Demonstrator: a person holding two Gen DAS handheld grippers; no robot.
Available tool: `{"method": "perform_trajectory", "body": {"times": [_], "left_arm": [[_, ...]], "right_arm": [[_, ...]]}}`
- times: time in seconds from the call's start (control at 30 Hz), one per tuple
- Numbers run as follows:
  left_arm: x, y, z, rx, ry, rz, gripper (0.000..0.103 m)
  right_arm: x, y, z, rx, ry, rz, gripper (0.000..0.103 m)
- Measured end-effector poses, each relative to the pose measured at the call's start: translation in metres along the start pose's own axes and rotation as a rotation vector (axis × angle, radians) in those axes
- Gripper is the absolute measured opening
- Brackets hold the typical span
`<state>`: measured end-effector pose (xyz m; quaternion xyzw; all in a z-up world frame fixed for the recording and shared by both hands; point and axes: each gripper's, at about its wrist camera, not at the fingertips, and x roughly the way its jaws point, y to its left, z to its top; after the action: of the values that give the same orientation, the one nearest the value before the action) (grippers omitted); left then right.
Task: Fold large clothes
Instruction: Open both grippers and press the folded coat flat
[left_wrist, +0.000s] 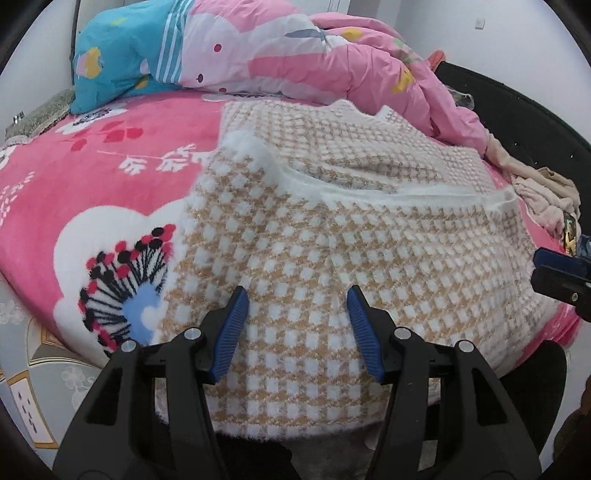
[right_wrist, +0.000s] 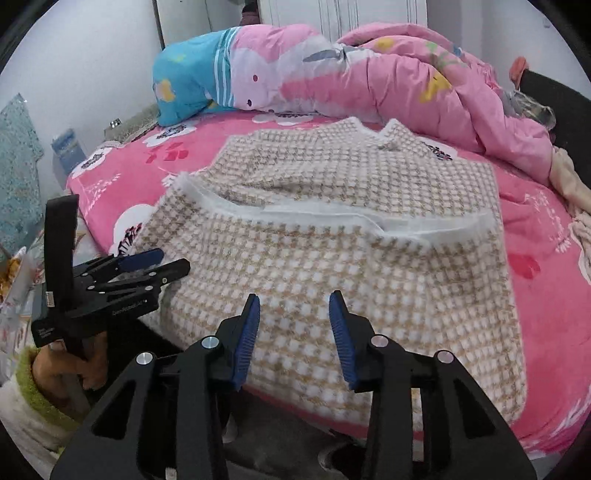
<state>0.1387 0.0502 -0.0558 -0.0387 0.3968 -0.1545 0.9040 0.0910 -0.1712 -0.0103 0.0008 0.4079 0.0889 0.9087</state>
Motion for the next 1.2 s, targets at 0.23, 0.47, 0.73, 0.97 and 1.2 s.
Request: {"method": "perform_trajectory", "body": {"times": [0.23,0.47,0.73,0.97,1.2], "left_arm": [[0.0,-0.004,0.001,0.014,-0.016,0.011,0.054],[-0.011,0.0,0.003,0.017,-0.041,0.032,0.053],[-0.041,-0.034,0.005,0.126,-0.065,-0.094,0.053],[0.01,-0.08,-0.02,0.213,0.146,-0.1,0.055],[-0.001,-0.069,-0.015,0.155,0.107,-0.118,0.055]], "right_arm": [[0.03,-0.001,-0.01,0.009,0.073,-0.014,0.035],[0.042,0.015,-0.013,-0.067,0.043,0.009,0.034],[-0.008,-0.002,-0.014,0.016,-0.055,0.028,0.034],[0.041,-0.047,-0.051,0.078,0.047,-0.008,0.034],[-0.011,-0.092,-0.046,0.17,-0.053,-0.115,0.034]]}}
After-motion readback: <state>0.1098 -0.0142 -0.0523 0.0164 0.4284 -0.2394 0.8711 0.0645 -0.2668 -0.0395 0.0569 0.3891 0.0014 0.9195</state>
